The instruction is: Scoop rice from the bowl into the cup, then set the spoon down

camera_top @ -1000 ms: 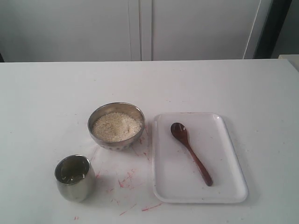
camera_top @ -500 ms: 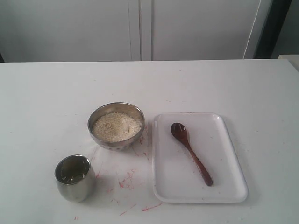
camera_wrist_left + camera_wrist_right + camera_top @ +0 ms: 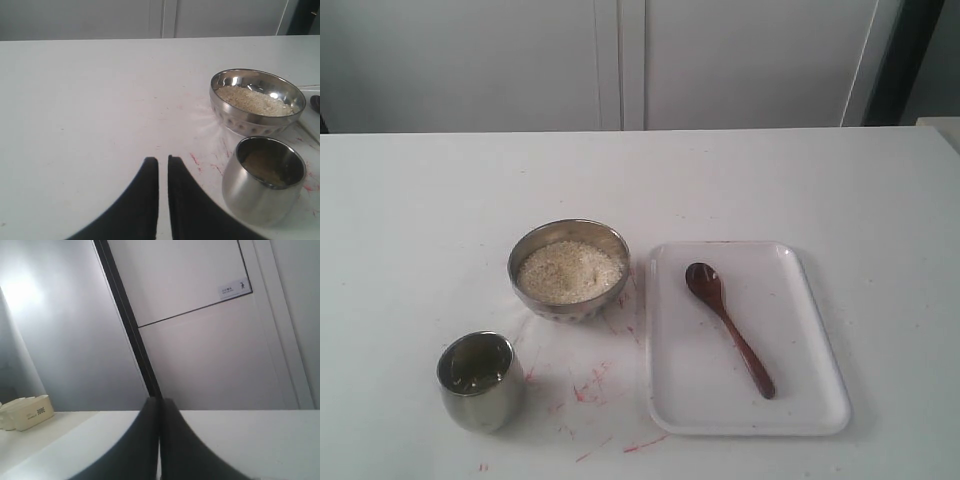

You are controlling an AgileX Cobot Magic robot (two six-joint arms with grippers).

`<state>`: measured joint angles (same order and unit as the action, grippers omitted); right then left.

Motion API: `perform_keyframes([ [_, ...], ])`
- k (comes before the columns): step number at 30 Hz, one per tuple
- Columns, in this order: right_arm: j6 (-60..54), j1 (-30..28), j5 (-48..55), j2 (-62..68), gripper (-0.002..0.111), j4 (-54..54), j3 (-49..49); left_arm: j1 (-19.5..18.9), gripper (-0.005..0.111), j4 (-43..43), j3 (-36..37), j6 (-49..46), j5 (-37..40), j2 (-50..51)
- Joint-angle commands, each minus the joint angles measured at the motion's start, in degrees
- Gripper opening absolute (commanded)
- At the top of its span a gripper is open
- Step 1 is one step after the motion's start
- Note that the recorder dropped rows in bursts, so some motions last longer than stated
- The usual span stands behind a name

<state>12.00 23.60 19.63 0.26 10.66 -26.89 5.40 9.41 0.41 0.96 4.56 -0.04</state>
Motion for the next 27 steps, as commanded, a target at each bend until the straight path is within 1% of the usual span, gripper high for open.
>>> perform_keyframes([
  [1,-0.8,-0.3,-4.0,-0.3,0.000,0.4,6.3,-0.1,0.014,0.4,-0.4,0.1,-0.2,0.0],
  [7,-0.8,-0.3,-10.8,-0.3,0.000,0.4,15.5,-0.1,0.014,0.4,-0.4,0.1,-0.2,0.0],
  [12,-3.6,-0.3,-21.2,-0.3,0.000,-0.4,26.0,-0.1,0.014,0.4,-0.4,0.1,-0.2,0.0],
  [14,-5.4,-0.3,-23.9,-0.3,0.000,-0.4,26.9,-0.1,0.014,0.4,-0.4,0.1,-0.2,0.0],
  [16,-10.5,-0.3,-22.6,-0.3,0.000,-0.4,26.9,-0.1,0.014,0.4,-0.4,0.1,-0.2,0.0],
  [18,-12.0,-0.3,-22.3,-0.3,0.000,-0.4,26.9,-0.1,0.014,0.4,-0.4,0.1,-0.2,0.0],
  [21,-16.1,-0.3,-17.8,-0.3,0.000,-0.4,26.9,-0.1,0.014,0.4,-0.4,0.1,-0.2,0.0],
  [25,-16.4,-0.3,-12.3,-0.3,0.000,-0.4,26.9,-0.1,0.014,0.4,-0.4,0.1,-0.2,0.0],
  [27,-16.4,-0.3,-11.6,-0.3,0.000,-0.2,26.9,-0.1,0.014,0.4,-0.4,0.1,-0.2,0.0],
])
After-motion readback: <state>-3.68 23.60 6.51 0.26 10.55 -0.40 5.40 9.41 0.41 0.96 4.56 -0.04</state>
